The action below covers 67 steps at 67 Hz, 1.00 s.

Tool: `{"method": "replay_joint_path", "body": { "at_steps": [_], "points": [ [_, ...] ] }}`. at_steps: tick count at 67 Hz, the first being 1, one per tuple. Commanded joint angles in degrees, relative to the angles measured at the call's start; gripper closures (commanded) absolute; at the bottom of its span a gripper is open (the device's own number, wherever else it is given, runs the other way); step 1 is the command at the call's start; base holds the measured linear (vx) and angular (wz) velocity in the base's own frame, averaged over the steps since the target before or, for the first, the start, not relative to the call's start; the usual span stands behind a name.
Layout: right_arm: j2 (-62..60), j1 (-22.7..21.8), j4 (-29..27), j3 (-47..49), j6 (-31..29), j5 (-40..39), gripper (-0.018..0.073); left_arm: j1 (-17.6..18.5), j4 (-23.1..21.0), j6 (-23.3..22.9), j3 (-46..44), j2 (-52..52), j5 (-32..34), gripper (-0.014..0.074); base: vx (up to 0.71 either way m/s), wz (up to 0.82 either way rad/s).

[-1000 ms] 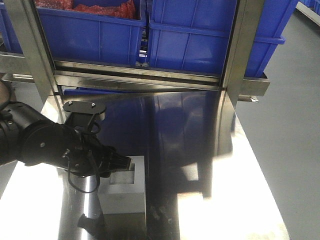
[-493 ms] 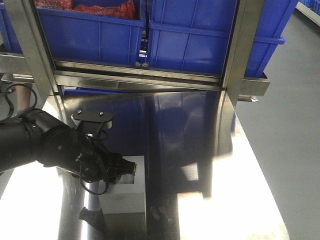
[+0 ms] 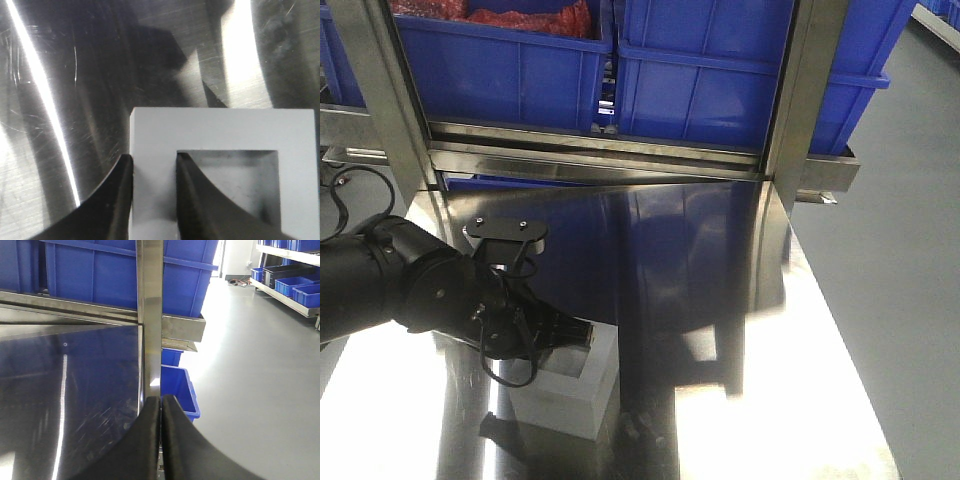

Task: Sort gray base to blue bin
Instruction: 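Lift the gray block with the left gripper toward the robot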

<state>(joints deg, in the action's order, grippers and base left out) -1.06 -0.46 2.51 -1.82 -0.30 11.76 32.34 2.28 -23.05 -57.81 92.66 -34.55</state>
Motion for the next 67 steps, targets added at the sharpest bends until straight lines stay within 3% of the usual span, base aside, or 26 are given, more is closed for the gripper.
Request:
{"method": "replay_joint_path", "body": {
  "at_steps": [1,12,25,47,67],
  "points": [
    [-0.5,0.2,0.5,-0.3,-0.4,-4.5,0.0564,0.3,-0.2,-0.2,-1.3,-4.9,3.3,0.0605,0.00,0.00],
    [-0.5,0.2,0.5,-0.3,-0.4,-4.5,0.0564,0.4,2.9,0.0,-0.3,-11.8,6.5,0.0605,0.00,0.00],
    [-0.5,0.2,0.5,-0.3,-0.4,-4.5,0.0564,0.4,6.5,0.2,6.8,-24.4,13.0,0.0605,0.00,0.00],
    [-0.5,0.2,0.5,-0.3,-0.4,-4.5,0.0564,0.4,9.2,0.2,24.4,-56.3,27.6,0.0605,0.00,0.00],
    [-0.4,0.2,0.5,-0.3,-0.4,-4.5,0.0564,0.3,10.2,0.2,36.6,-78.0,29.4,0.0603,0.00,0.00]
  ]
}}
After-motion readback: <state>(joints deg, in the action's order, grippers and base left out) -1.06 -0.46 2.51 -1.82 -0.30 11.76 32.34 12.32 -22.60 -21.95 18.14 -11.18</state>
